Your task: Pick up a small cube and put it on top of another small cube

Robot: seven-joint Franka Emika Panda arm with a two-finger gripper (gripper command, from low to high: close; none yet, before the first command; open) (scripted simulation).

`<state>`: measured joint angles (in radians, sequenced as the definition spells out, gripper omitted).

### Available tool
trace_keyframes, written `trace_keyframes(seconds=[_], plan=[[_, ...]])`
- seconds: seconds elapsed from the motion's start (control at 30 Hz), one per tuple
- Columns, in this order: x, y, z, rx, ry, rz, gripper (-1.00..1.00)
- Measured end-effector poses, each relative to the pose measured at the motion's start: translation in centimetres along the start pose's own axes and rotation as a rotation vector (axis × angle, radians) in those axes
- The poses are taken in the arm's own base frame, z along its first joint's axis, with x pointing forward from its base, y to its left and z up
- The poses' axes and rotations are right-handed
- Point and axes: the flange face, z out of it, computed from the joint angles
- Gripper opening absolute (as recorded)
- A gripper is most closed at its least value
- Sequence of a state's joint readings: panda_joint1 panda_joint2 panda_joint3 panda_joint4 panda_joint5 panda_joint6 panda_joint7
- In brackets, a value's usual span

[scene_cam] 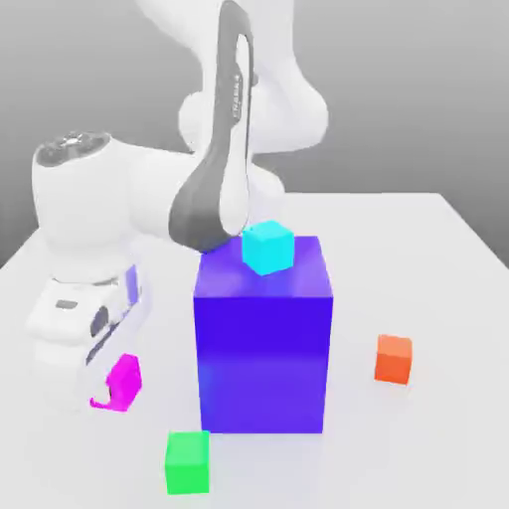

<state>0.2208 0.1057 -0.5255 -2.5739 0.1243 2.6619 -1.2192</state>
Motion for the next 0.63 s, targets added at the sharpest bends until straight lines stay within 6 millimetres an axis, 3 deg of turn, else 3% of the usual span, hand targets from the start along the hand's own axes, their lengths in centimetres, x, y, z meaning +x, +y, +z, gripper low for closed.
trace_keyframes(seconds=[0.2, 0.33, 0.53, 0.57, 0.63], plan=[[5.7, -2.5, -1.2, -0.001, -0.005, -0.449, -1.0], [6.3, -2.5, 0.3, -0.01, -0.005, -0.502, -1.0], [6.1, -2.5, 4.7, -0.003, -0.005, -0.503, -1.0], [6.1, -2.6, 5.1, -0.002, -0.004, -0.502, 1.0], [6.1, -2.6, 5.1, -0.002, -0.004, -0.502, 1.0]])
